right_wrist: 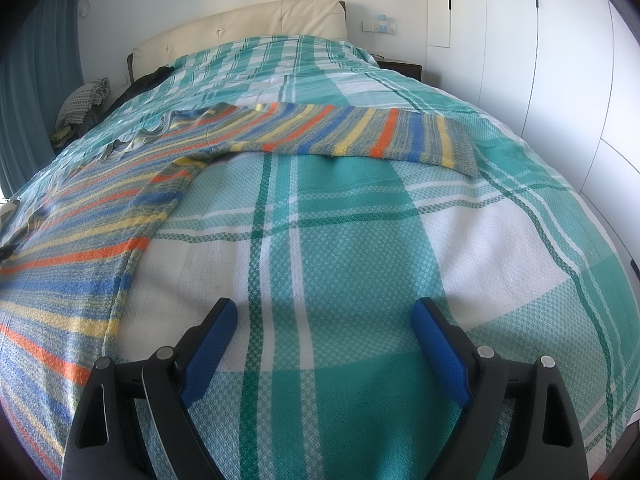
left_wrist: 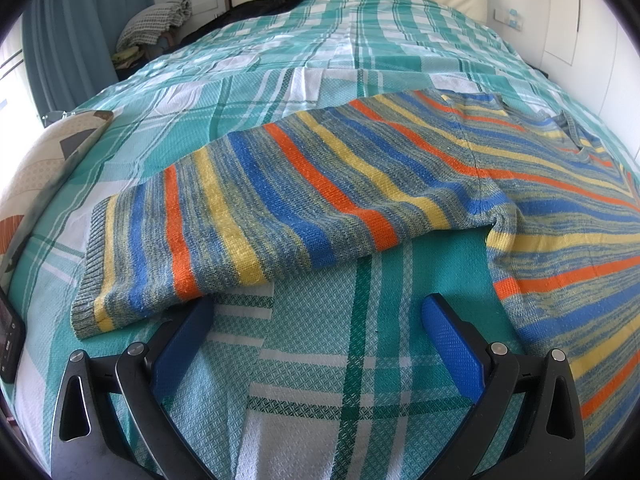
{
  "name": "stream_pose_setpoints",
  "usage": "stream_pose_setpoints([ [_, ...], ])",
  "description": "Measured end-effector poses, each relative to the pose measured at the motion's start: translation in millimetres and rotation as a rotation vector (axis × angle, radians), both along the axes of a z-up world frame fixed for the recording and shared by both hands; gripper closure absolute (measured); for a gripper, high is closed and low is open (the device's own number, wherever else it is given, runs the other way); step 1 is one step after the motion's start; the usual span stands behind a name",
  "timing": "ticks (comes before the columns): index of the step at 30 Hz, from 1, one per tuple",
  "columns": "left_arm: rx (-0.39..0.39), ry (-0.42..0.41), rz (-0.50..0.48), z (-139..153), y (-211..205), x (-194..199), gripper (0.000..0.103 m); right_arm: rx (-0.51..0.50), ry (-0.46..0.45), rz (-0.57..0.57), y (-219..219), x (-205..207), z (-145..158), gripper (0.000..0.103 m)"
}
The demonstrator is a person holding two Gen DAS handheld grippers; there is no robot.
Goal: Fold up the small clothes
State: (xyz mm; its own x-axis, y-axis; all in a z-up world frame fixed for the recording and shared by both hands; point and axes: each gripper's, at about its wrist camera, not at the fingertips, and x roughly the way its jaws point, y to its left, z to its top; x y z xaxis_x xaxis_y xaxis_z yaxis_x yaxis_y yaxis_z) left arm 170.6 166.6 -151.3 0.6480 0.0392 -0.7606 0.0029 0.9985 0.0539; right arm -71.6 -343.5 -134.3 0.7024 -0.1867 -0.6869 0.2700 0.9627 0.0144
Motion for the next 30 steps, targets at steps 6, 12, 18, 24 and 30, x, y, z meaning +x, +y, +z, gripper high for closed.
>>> stream_pose_setpoints([
  [6, 0.000, 0.000, 0.000, 0.0, -0.1, 0.0, 0.000, 0.000, 0.013, 0.000, -1.2, 1.8, -0.3, 0.013],
  [12, 0.000, 0.000, 0.000, 0.0, 0.0, 0.0, 0.000, -0.002, 0.031, 0.005, -0.5, 3.6, -0.3, 0.013],
  [18, 0.000, 0.000, 0.000, -0.1, 0.0, 0.0, 0.000, -0.030, 0.068, 0.007, 2.7, 7.8, -1.8, 0.012],
  [24, -0.002, 0.000, 0.001, 0.0, -0.2, 1.3, 0.000, 0.036, 0.175, 0.012, -4.7, 20.0, 9.3, 0.011],
  [30, 0.001, -0.001, 0.001, 0.1, -0.7, 1.4, 0.000, 0.380, 0.020, -0.071, -97.2, 17.2, 67.9, 0.014],
])
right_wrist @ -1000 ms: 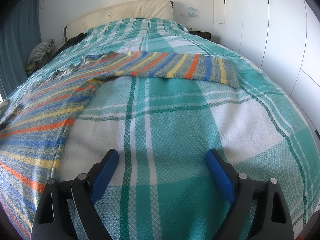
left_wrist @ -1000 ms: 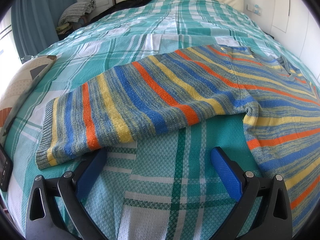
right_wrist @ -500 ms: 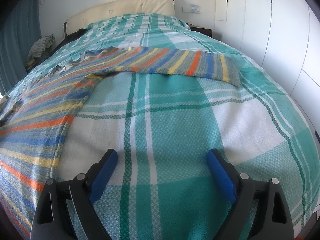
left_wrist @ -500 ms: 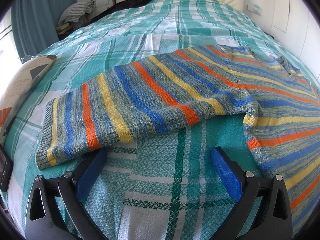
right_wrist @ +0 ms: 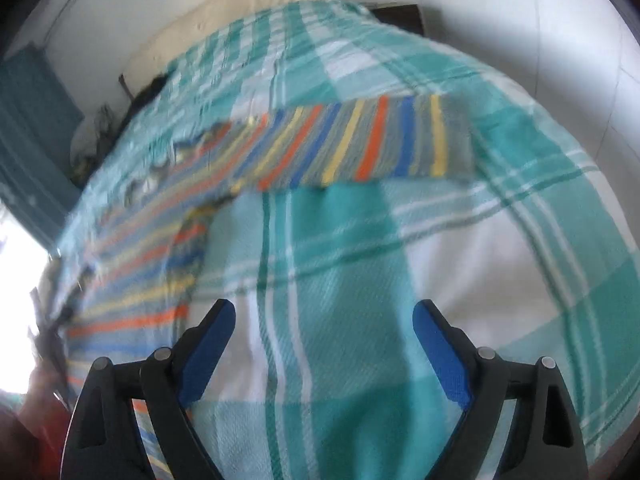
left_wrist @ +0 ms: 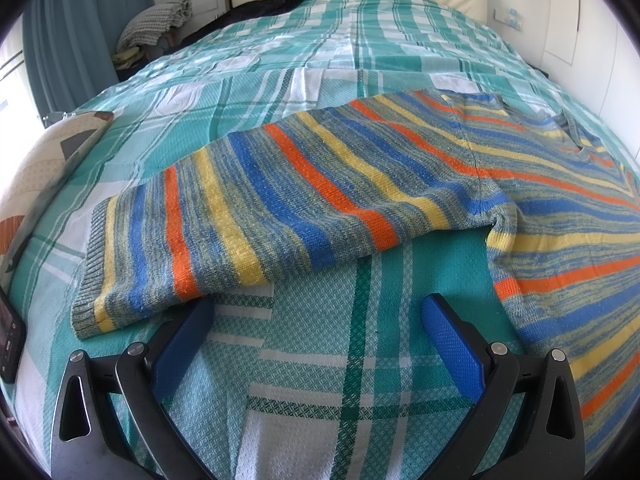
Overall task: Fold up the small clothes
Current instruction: 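Grasp the side edge of the folded sweater with the right tool, then lift and fold the held edge over the sweater with the right tool, release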
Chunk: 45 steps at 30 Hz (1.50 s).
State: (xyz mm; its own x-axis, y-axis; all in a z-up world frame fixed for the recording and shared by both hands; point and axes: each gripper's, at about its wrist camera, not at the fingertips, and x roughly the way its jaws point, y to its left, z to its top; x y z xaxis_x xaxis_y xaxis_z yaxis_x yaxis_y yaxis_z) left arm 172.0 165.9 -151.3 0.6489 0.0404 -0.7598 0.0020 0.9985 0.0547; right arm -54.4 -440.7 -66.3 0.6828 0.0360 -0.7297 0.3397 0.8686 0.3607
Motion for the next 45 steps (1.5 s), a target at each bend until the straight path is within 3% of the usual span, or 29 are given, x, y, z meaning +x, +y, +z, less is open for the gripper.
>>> stream_pose_setpoints([
  [3, 0.005, 0.000, 0.001, 0.5, 0.5, 0.5, 0.000, 0.146, -0.041, -0.167, -74.4, 7.0, 9.1, 0.021],
  [4, 0.006, 0.000, 0.001, 0.9, 0.2, 0.0, 0.000, 0.210, -0.043, -0.188, -93.5, 12.9, 5.5, 0.030],
  [6, 0.006, -0.001, 0.002, 1.6, 0.8, 0.1, 0.000, 0.299, -0.024, -0.206, -121.6, 30.4, -5.2, 0.034],
  [12, -0.026, 0.027, 0.009, 1.7, 2.9, 4.4, 0.000, 0.350, 0.052, -0.184, -130.2, 83.8, -41.1, 0.036],
  [13, -0.031, 0.035, 0.012, 1.8, 2.7, 5.2, 0.000, 0.328, 0.069, -0.169, -125.1, 90.6, -44.0, 0.040],
  [15, -0.037, 0.060, 0.019, 4.0, 2.7, 7.8, 0.000, 0.245, 0.146, -0.152, -115.7, 101.8, -48.0, 0.083],
  [16, -0.034, 0.071, 0.021, 5.9, 1.9, 8.1, 0.000, 0.265, 0.163, -0.144, -113.7, 104.8, -51.0, 0.096],
  [17, -0.031, 0.079, 0.031, 8.5, 1.0, 7.5, 0.001, 0.251, 0.174, -0.154, -113.5, 105.5, -47.4, 0.097],
  [20, -0.022, 0.087, 0.085, 24.1, -2.2, -1.9, 0.002, 0.151, 0.156, -0.166, -104.8, 110.6, -13.7, 0.098],
  [23, -0.101, -0.034, 0.104, 48.2, -2.7, -31.2, 0.001, 0.043, 0.058, -0.065, -67.3, 125.6, 49.1, 0.098],
  [26, -0.176, -0.120, 0.089, 48.5, -2.8, -55.4, 0.001, 0.058, -0.026, 0.090, -11.9, 158.0, 99.0, 0.098],
  [29, -0.148, -0.128, 0.061, 27.4, -4.8, -69.3, 0.001, 0.081, -0.060, 0.247, 65.0, 198.1, 125.4, 0.098],
  [33, -0.148, -0.078, 0.046, 14.8, -3.2, -60.3, 0.001, 0.216, -0.091, 0.420, 158.8, 249.0, 112.7, 0.095],
  [34, -0.161, -0.081, 0.042, 13.8, -1.8, -60.8, 0.001, 0.273, -0.087, 0.449, 172.7, 257.2, 105.4, 0.086],
  [35, -0.174, -0.079, 0.041, 12.3, 0.0, -60.3, 0.001, 0.324, -0.072, 0.459, 184.9, 266.4, 95.8, 0.066],
  [37, -0.189, -0.083, 0.040, 9.7, 1.3, -61.8, 0.001, 0.361, -0.081, 0.432, 193.6, 267.1, 85.1, 0.052],
  [41, -0.157, -0.076, 0.044, 4.6, -4.5, -57.8, 0.000, 0.382, -0.058, 0.393, 178.2, 263.9, 70.8, 0.052],
  [45, -0.102, -0.063, 0.045, 0.9, -12.5, -54.4, 0.000, 0.363, 0.087, 0.331, 148.7, 258.3, 18.6, 0.052],
])
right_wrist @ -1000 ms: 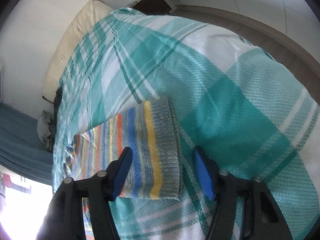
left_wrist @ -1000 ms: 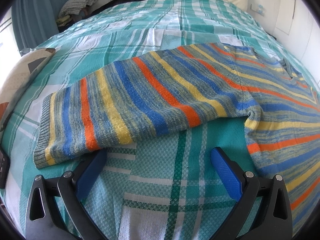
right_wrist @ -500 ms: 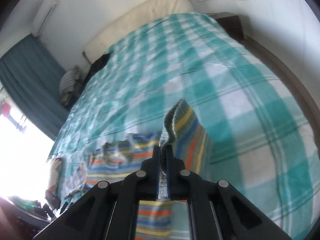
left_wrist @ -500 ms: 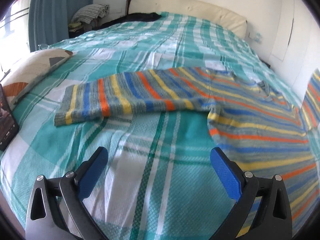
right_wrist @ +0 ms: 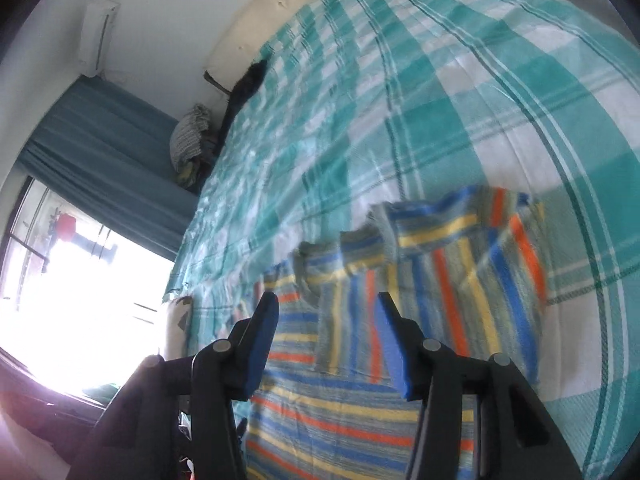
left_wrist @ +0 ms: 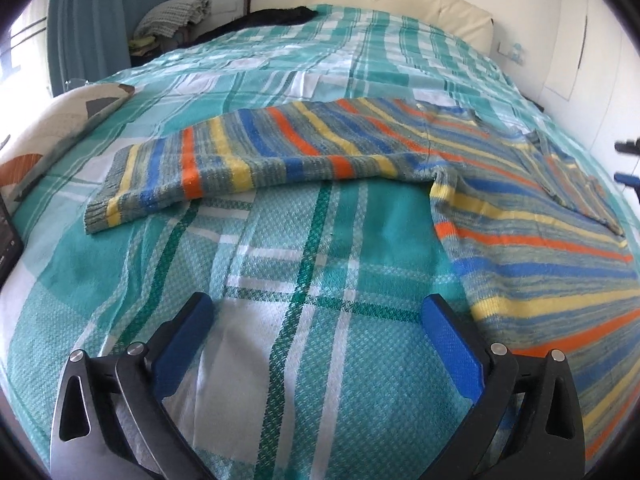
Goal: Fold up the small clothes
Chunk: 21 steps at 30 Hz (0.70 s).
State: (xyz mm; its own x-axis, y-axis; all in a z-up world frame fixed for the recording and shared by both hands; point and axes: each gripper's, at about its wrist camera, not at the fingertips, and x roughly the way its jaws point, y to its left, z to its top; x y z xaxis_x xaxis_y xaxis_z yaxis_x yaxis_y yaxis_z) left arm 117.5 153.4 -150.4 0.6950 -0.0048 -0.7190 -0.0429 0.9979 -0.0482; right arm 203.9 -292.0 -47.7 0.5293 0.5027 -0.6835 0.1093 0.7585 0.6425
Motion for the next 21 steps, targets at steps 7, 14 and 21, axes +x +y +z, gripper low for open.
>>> stream_pose_setpoints([
  [7, -0.019, -0.008, -0.001, -0.7, 0.7, -1.9, 0.000, -0.067, 0.080, -0.196, -65.1, -51.5, -76.4, 0.080],
  [14, -0.039, 0.027, -0.003, 3.8, 3.1, -2.5, 0.000, -0.467, -0.042, -0.140, -73.9, -154.2, -55.8, 0.045],
  [21, -0.347, -0.006, 0.087, 68.1, 71.2, 13.8, 0.001, -0.596, -0.142, -0.147, -68.4, -212.9, -77.6, 0.043],
])
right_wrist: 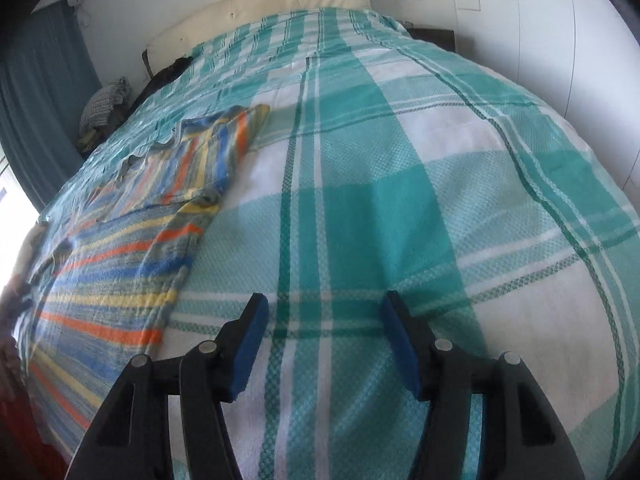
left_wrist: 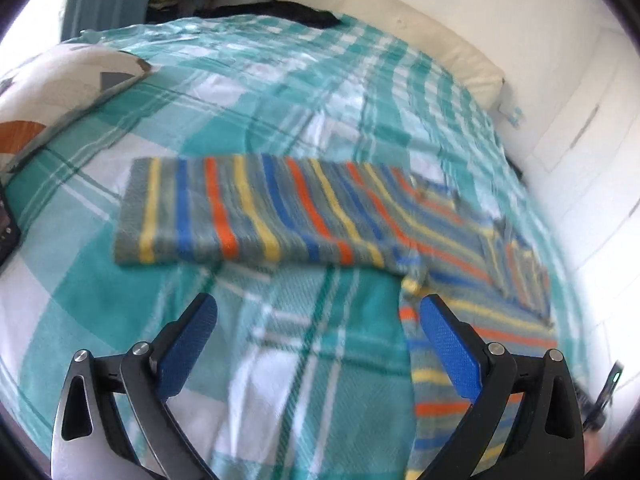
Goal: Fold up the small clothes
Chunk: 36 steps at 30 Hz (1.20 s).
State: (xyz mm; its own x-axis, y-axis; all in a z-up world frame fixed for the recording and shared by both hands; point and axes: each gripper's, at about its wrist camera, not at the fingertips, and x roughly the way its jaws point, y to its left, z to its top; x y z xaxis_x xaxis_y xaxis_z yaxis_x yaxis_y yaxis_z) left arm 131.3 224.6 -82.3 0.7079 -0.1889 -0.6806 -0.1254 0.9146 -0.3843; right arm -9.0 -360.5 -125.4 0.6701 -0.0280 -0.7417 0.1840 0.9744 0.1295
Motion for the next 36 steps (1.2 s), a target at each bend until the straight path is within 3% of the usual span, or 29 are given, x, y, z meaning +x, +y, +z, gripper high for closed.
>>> stream_pose_setpoints([
  [3, -0.035, 0.050, 0.122, 14.2, 53.4, 27.3, 0.001, -0.089, 0.006, 0.017, 13.8, 6.3, -3.2, 0.033],
  [6, 0.022, 0.201, 0.163, -1.8, 87.2, 59.4, 0.004, -0.104, 0.003, 0.019, 15.3, 6.7, -2.5, 0.031],
  [8, 0.032, 0.275, 0.151, -19.1, 95.5, 72.5, 0.019, -0.079, -0.007, 0.020, 13.4, 7.7, -1.7, 0.031],
  [10, 0.020, 0.336, 0.123, -36.4, 95.0, 81.0, 0.057, -0.073, -0.010, 0.020, 12.2, 6.9, -1.6, 0.031],
  [11, 0.048, 0.335, 0.120, -38.3, 90.8, 81.8, 0.070, -0.079, -0.008, 0.020, 13.7, 7.4, -1.6, 0.031],
  [12, 0.065, 0.318, 0.112, -35.7, 86.5, 81.9, 0.099, -0.089, -0.006, 0.020, 15.2, 7.8, -1.8, 0.031],
  [14, 0.058, 0.267, 0.086, -20.0, 76.2, 81.7, 0.100, -0.099, -0.004, 0.020, 16.5, 8.1, -1.9, 0.031],
  [19, 0.193, 0.078, -0.094, 69.9, 14.0, 102.7, 0.100, -0.095, -0.008, 0.020, 16.2, 7.5, -2.1, 0.031],
  [23, 0.232, -0.034, -0.312, 132.8, -82.1, 124.6, 0.100, -0.092, -0.013, 0.019, 16.2, 7.5, -2.5, 0.031],
  [27, 0.194, -0.081, -0.537, 142.8, -187.6, 133.3, 0.097, -0.087, -0.014, 0.020, 15.1, 8.4, -2.3, 0.031],
  [29, 0.149, -0.057, -0.641, 130.4, -234.3, 138.8, 0.072, -0.088, -0.014, 0.020, 15.0, 8.3, -2.3, 0.031],
  [30, 0.148, -0.028, -0.662, 122.0, -250.8, 141.9, 0.032, -0.088, -0.014, 0.020, 14.9, 8.3, -2.4, 0.031],
  [31, 0.164, -0.015, -0.649, 115.0, -261.2, 143.1, 0.015, -0.087, -0.014, 0.020, 14.7, 8.3, -2.3, 0.031],
  [36, 0.165, 0.023, -0.532, 91.3, -232.4, 148.9, 0.016, -0.079, -0.018, 0.020, 13.8, 8.4, -3.0, 0.031],
])
